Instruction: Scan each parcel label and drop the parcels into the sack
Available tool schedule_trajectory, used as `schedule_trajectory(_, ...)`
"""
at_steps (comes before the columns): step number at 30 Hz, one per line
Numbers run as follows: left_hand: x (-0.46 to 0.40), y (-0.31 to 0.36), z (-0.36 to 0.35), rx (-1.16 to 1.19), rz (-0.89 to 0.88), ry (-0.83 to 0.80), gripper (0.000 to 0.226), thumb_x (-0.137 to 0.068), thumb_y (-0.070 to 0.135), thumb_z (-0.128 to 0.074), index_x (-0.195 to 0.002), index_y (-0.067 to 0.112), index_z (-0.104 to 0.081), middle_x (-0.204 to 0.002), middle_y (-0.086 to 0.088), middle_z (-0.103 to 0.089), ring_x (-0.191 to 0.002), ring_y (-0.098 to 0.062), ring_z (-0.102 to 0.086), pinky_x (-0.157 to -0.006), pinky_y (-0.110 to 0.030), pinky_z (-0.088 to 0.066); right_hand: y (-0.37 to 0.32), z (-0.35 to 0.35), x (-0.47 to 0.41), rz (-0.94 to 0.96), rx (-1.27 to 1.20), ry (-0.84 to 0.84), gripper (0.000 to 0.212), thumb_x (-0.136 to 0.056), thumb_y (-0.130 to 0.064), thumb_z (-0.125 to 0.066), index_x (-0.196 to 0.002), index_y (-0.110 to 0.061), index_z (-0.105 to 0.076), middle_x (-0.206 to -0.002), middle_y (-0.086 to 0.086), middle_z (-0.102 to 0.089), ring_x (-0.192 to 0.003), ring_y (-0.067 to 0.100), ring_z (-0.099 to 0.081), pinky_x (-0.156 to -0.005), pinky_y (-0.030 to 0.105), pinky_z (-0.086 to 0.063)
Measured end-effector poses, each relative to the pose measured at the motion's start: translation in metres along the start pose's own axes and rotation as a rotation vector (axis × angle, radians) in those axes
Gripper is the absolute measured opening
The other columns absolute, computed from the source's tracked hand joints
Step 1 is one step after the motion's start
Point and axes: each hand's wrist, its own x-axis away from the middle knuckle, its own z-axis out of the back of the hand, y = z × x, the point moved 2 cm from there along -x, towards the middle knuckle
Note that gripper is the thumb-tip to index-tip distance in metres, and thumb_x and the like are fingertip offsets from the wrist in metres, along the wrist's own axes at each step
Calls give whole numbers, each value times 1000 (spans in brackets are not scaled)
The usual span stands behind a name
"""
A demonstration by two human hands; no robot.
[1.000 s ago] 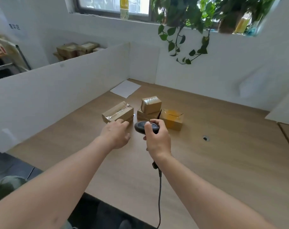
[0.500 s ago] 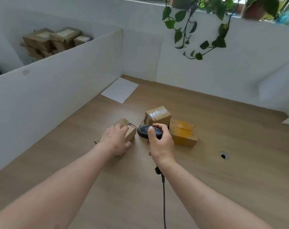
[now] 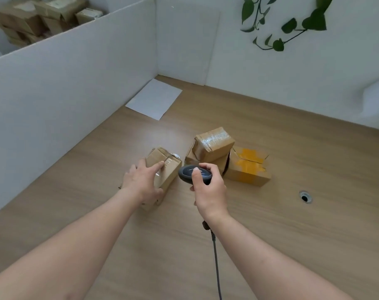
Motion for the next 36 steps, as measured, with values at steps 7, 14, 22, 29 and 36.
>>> schedule_trajectory(7,22,25,8,43,-26,66,88,-79,63,-73,-156,55,-31,-143,-11,-37,-123,-36,-49,-105,-44,-46,0,23,20,15,-8,49,35,-82,-76,-52,-111,-57,-57,-103,-14,-72,-95,20,-76,-78,59,-65)
schedule_trajectory(14,67,76,25,17,-117,114,87,-80,64,-72,-156,54,-31,-142,-12,-36,-124,-37,-48,-105,-45,-44,-8,79,56,62,-47,142,36,-81,-76,-51,-109,-55,-57,-101,-15,-72,-93,21,-74,-77,58,-65)
schedule_trajectory(22,147,160,32,-19,-187,187,86,-80,64,-71,-155,55,-30,-137,-9,-39,-122,-34,-48,-98,-44,-49,-5,177,116,106,-139,249,38,-79,-73,-52,-107,-50,-60,-99,-15,-71,-91,20,-73,-78,58,-64)
schedule_trajectory(29,238,256,5,-13,-217,247,82,-80,62,-70,-153,55,-33,-134,-10,-38,-121,-36,-48,-98,-45,-48,36,282,177,158,-161,282,30,-80,-71,-55,-105,-54,-58,-98,-12,-74,-91,20,-75,-78,58,-65)
schedule_trajectory(36,321,346,-39,32,-202,239,82,-83,62,-70,-155,55,-32,-138,-10,-38,-123,-35,-49,-101,-44,-46,91,373,232,177,-176,294,30,-81,-69,-56,-106,-52,-59,-100,-12,-74,-92,21,-76,-78,59,-64)
